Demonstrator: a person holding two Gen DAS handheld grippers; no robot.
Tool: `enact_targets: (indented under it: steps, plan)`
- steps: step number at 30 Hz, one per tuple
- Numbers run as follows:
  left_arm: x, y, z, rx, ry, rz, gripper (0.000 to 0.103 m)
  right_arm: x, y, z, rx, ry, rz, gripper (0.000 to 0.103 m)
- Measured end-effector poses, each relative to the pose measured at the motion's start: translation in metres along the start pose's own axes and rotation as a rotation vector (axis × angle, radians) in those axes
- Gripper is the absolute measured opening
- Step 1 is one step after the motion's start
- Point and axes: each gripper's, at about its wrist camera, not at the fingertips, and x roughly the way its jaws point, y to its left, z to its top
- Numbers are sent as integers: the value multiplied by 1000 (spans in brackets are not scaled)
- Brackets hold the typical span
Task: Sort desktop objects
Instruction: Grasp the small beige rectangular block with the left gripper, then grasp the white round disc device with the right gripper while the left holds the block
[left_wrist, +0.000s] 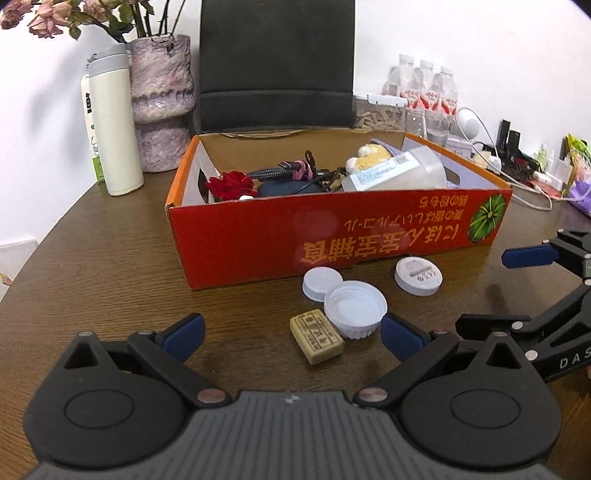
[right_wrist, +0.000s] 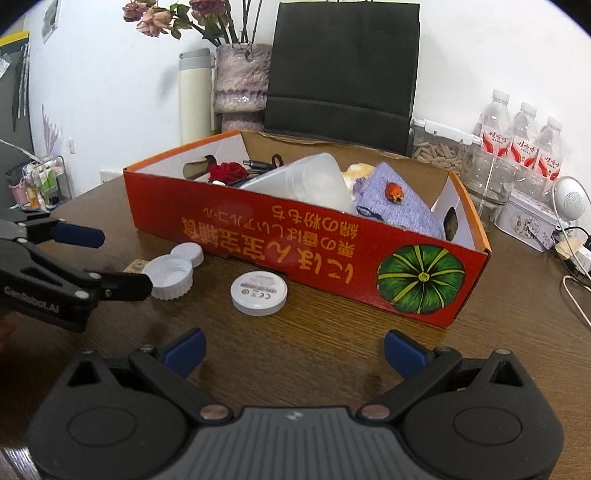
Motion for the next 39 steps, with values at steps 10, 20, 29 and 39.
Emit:
enact_targets:
  steps: [10, 20, 29, 39]
  plan:
    - [4, 6, -3, 2, 29, 3, 81, 5, 0, -1, -1, 15, -2, 103]
    - [3, 12, 0, -18, 0, -7, 31, 6, 0, -1, 3, 14, 1, 103]
    - [4, 16, 1, -54, -8, -14, 23, 12, 6, 3, 8, 10, 9, 103]
    - [4, 17, 1, -57, -8, -17, 23, 34, 16, 21, 23, 4, -47, 93]
